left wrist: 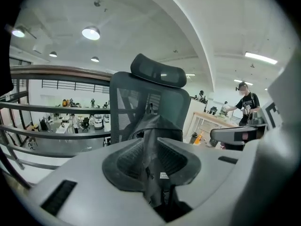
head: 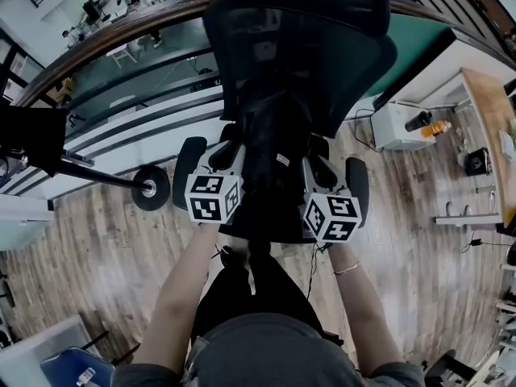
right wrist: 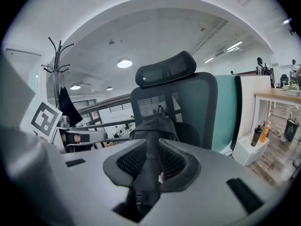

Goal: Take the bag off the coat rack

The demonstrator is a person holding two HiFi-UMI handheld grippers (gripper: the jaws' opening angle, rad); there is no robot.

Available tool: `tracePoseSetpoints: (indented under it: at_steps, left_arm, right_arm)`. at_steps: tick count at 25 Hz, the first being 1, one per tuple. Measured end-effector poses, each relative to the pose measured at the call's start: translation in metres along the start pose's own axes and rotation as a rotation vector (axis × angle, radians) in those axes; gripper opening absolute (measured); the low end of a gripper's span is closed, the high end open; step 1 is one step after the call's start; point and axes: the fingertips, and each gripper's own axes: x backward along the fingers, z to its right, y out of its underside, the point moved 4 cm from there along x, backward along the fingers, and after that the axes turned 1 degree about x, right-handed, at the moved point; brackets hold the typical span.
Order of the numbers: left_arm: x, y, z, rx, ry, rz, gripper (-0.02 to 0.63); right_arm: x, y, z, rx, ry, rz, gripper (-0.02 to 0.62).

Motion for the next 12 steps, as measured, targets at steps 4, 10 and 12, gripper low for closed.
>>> tracePoseSetpoints:
  at_steps: [4,10,12]
  left_arm:
    - [0.026,-0.002,0.002,-0.01,-0.01,0.035,0.067]
    - [0.051,-0.007,0.007,-0.014,-0.008,0.069,0.05]
    - [0.059,-0.007,0.009,-0.019,-0.007,0.075,0.043]
  right_arm:
    - [0.018,0.0,-0.014,0.012,-0.009,0.016,0.057]
    - [0.039,-0.005,-0.029,0.017,-0.013,0.041,0.026]
    - [0.047,-0.006,-0.035,0.02,-0.016,0.049,0.015]
